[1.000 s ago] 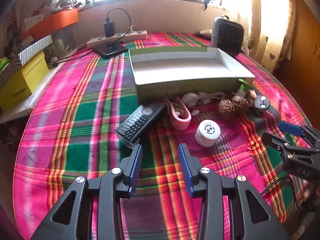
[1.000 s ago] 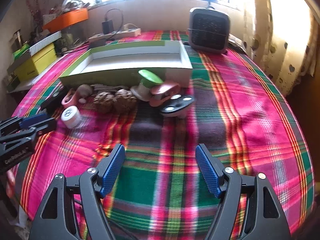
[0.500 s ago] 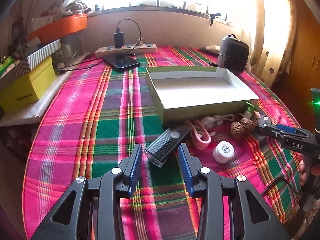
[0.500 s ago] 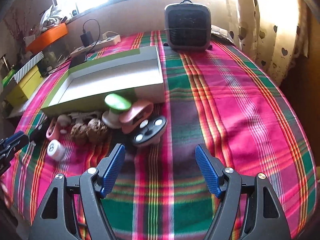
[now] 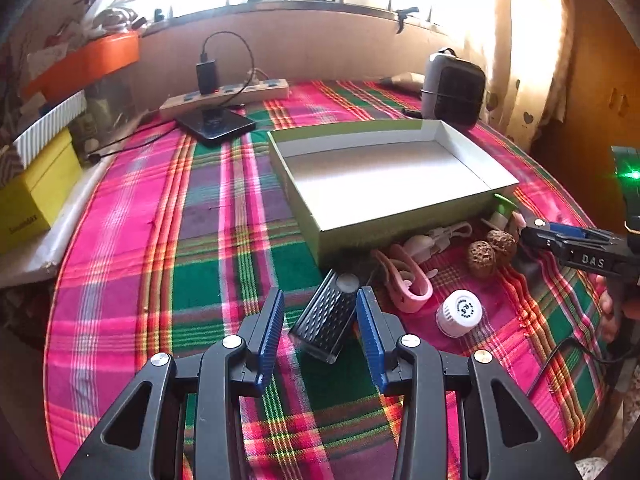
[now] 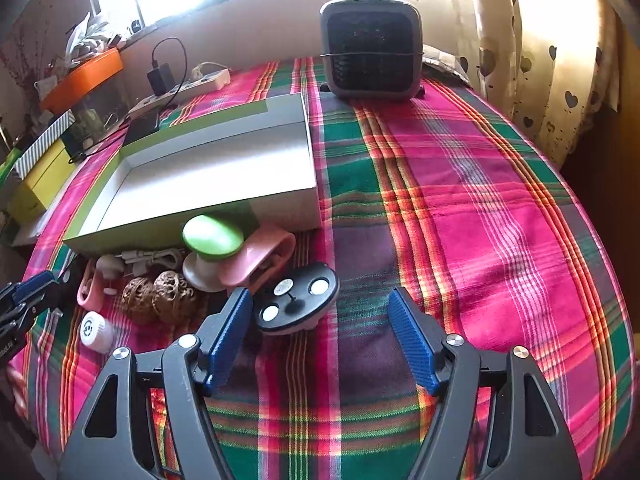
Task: Organize objects
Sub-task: 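Grasp the black remote with the left tool while the right tool grasps the black dotted disc, then carry the remote and disc into the white box, opening the right tool to drop the disc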
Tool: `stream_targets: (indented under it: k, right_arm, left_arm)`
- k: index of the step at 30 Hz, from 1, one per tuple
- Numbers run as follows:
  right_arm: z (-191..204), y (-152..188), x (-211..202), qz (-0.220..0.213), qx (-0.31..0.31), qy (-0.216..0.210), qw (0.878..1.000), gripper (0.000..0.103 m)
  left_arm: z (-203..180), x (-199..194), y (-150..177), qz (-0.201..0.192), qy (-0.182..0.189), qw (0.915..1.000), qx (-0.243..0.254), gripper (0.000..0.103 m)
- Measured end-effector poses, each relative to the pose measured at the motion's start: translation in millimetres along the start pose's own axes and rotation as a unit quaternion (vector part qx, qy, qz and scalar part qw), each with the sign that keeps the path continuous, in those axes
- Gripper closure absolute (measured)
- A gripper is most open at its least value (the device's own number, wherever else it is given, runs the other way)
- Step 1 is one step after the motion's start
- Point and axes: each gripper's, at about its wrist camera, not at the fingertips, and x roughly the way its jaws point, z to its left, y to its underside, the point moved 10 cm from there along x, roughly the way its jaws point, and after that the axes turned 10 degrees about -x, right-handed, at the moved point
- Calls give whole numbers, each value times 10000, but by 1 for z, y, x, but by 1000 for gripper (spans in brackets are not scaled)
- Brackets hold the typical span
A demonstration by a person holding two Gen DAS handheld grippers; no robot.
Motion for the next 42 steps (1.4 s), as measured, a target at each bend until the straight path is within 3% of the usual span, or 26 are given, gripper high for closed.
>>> stream_targets:
  k: [6, 7, 13, 21, 28, 31, 42]
  right_arm:
    - [-6, -1, -1, -28, -2, 51, 10000, 51]
    - [-7, -1, -1, -35, -2, 73, 10000, 58]
    - [-13, -1, -1, -71, 34, 82, 9999, 68]
    - [-13, -2, -1, -121, 59, 24, 9999, 68]
    - [-13, -2, -1, -138, 68, 12, 9999, 68]
    - [-14, -2, -3, -150, 79, 21, 9999, 68]
    - [-13, -2, -10, -233, 74, -34, 9997, 68]
  left_arm:
    - [-16, 3, 10, 249, 303, 9992, 81, 67]
    - [-18, 2, 9, 221, 304, 9992, 94, 67]
    - [-11, 8, 3, 202, 88, 9997, 110, 67]
    - [-8, 23, 7, 478, -1, 9989, -11, 67]
    - [-8, 25, 6, 390, -107, 9992, -4, 68]
    - [-9, 25, 4, 404, -70, 9991, -124, 78]
    - [-12, 21, 2, 370, 2, 9990, -251, 78]
